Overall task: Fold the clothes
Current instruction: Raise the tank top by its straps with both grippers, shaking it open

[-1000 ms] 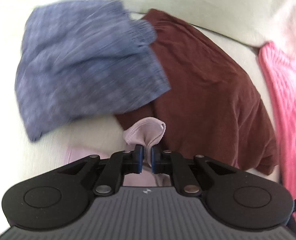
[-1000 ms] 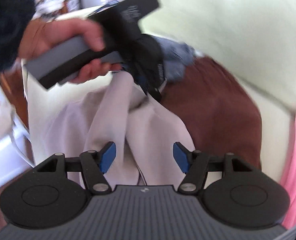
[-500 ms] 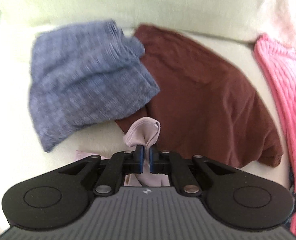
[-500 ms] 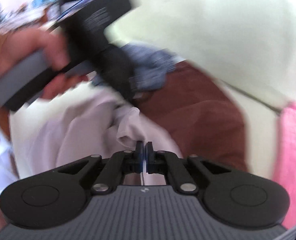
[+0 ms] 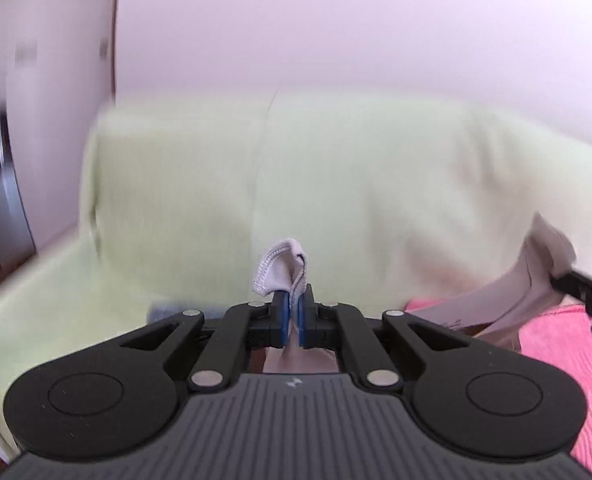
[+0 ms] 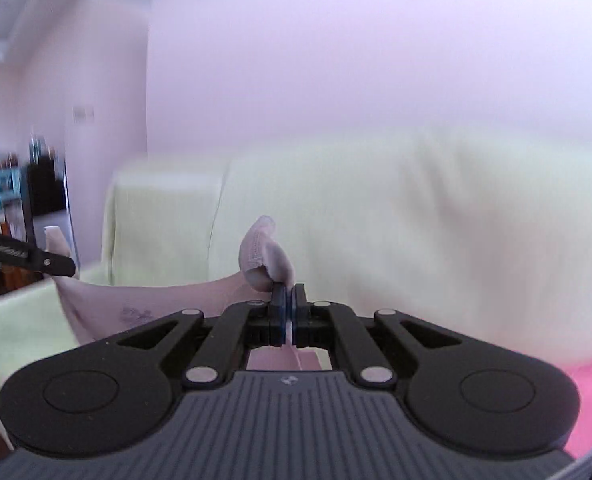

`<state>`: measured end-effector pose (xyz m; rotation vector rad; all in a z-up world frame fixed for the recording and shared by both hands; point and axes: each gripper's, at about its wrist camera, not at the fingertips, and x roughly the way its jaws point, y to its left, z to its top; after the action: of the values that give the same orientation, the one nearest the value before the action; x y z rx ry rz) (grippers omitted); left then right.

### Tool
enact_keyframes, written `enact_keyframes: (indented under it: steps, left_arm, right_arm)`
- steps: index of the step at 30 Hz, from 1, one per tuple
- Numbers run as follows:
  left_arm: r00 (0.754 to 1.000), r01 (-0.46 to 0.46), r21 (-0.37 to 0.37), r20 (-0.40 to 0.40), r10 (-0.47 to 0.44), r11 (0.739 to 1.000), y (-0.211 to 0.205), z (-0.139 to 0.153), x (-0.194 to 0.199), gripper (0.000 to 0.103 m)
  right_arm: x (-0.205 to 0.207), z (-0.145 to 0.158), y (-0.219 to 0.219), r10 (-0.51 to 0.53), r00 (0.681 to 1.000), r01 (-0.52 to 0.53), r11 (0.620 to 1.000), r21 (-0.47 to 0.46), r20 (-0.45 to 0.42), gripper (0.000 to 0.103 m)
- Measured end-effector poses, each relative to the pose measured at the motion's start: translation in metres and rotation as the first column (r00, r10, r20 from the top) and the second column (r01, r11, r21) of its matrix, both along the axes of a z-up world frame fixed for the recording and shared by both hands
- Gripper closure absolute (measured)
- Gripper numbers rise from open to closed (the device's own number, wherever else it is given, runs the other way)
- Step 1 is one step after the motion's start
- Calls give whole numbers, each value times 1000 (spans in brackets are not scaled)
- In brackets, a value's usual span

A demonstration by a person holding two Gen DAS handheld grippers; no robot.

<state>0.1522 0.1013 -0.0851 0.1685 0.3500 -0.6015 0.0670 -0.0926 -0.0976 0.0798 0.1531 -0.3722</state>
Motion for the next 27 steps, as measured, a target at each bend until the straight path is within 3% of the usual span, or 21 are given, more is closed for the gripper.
enact_keyframes:
  steps: [2, 4, 8, 13, 16, 18, 21, 25, 27]
  left_arm:
    - [994, 12, -11, 107, -11, 1000, -18, 36, -63, 102]
    - [986, 28, -4, 162, -27, 1000, -37, 61, -113, 102]
    - [955, 61, 9, 291, -61, 998, -64, 109, -227, 101]
    - [934, 146, 16, 327, -143, 989, -90, 155, -315, 100]
    - [925, 224, 41, 305, -226, 974, -119, 184, -355, 98]
    - [926, 244, 54, 283, -249, 968, -139, 186, -361, 97]
    - [942, 261, 103, 191, -277, 960, -187, 165, -356, 97]
    - [962, 263, 181, 21, -271, 948, -262, 90, -330, 94]
    - [966, 257, 245, -39, -256, 935, -303, 44, -307, 94]
  right_arm:
    - [-44, 26, -13, 0, 999, 1, 999, -33, 34, 103]
    - [-83, 46, -23, 7, 999, -5, 998, -57, 50, 103]
    - [-202, 106, -45, 26, 996, -11, 985, -172, 89, 103]
    - [-306, 166, -68, 4, 992, 27, 969, -245, 127, 102]
    - [-340, 189, -87, -38, 994, 64, 964, -257, 105, 102]
    - [-346, 194, -107, -71, 995, 86, 962, -260, 65, 102]
    - [-347, 176, -147, -147, 988, 131, 964, -231, -55, 102]
    - [-334, 118, -189, -212, 952, 167, 964, -206, -221, 102]
    - [-316, 74, -215, -234, 922, 182, 965, -188, -309, 102]
